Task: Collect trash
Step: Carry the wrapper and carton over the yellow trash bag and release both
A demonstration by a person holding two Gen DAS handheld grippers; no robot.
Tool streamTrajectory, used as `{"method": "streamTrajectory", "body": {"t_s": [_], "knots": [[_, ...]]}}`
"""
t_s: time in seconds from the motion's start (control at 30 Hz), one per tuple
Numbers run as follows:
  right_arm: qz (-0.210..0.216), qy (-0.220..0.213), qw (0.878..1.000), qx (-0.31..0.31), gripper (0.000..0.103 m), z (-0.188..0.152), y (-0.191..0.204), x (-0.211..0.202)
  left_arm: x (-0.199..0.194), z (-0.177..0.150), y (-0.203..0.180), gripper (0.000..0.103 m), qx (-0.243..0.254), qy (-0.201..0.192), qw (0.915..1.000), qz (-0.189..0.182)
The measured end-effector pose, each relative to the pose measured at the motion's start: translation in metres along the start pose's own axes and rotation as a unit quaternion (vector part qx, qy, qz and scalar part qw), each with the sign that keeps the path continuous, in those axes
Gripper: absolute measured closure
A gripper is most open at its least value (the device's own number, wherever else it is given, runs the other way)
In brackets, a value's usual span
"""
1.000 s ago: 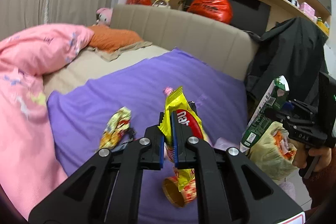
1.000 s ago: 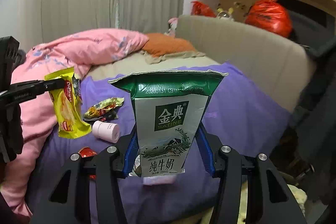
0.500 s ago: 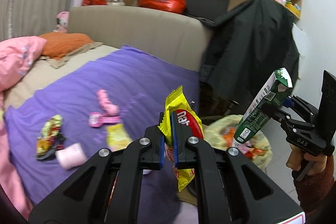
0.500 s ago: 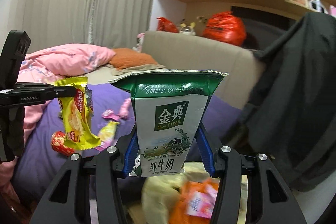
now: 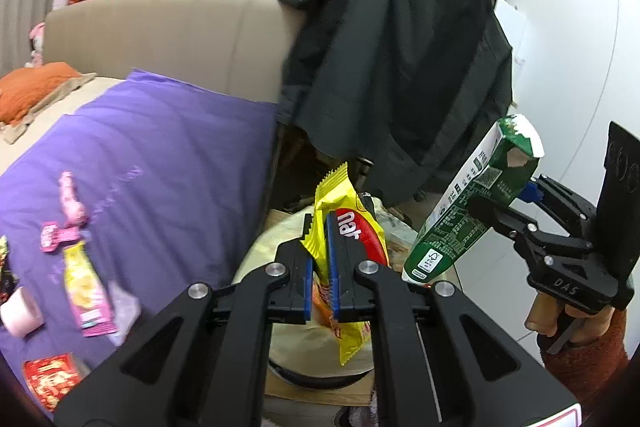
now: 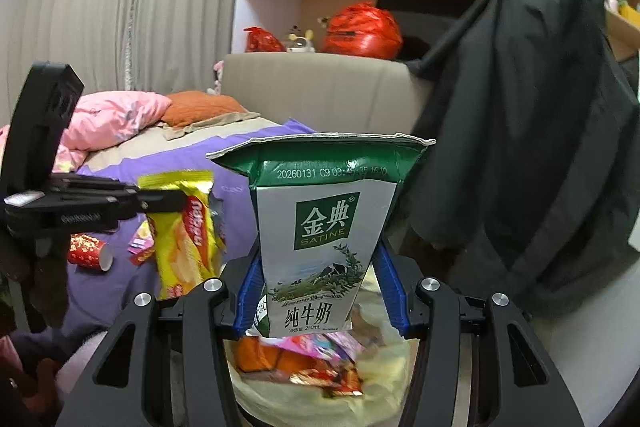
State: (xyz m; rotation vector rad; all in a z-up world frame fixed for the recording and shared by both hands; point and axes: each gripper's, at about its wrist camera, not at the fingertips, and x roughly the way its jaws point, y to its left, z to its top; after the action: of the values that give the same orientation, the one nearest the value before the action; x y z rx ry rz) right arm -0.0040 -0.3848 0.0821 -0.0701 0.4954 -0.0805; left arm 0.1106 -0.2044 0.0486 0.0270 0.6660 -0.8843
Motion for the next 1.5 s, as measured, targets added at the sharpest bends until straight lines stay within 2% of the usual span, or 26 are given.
{"method": "streamTrajectory", "body": {"t_s": [0.13,0.23,0.33,0.5,0.73,1.07,1.27,1.5], "knots": [[-0.006,0.009,1.0,0.018,0.054,-0.012,-0.02,0.001,0.027,-0.003,-0.016,0.097,0.014,0.012,0.9998,-0.003],[0.002,0.022,0.999,0.038,0.054,-0.022,-0.035,0.01,0.053,-0.01,-0.025,0.097,0.037,0.029,0.9988,0.011],[0.018,0.036,0.997,0.061,0.054,-0.03,-0.045,0.024,0.078,-0.019,-0.025,0.097,0.054,0.051,0.9968,0.029],[0.037,0.073,0.994,0.078,0.054,-0.051,-0.045,0.06,0.106,-0.034,-0.013,0.097,0.049,0.089,0.9943,0.031],[0.045,0.097,0.99,0.089,0.054,-0.069,-0.044,0.094,0.112,-0.041,-0.005,0.097,0.053,0.101,0.9931,0.026],[0.042,0.113,0.99,0.077,0.054,-0.091,-0.037,0.109,0.117,-0.045,-0.006,0.097,0.059,0.104,0.9926,0.022],[0.035,0.125,0.988,0.079,0.054,-0.097,-0.04,0.117,0.122,-0.052,-0.018,0.097,0.087,0.108,0.99,0.025],[0.028,0.136,0.988,0.072,0.054,-0.103,-0.039,0.123,0.128,-0.053,-0.015,0.097,0.083,0.116,0.9896,0.023]]}}
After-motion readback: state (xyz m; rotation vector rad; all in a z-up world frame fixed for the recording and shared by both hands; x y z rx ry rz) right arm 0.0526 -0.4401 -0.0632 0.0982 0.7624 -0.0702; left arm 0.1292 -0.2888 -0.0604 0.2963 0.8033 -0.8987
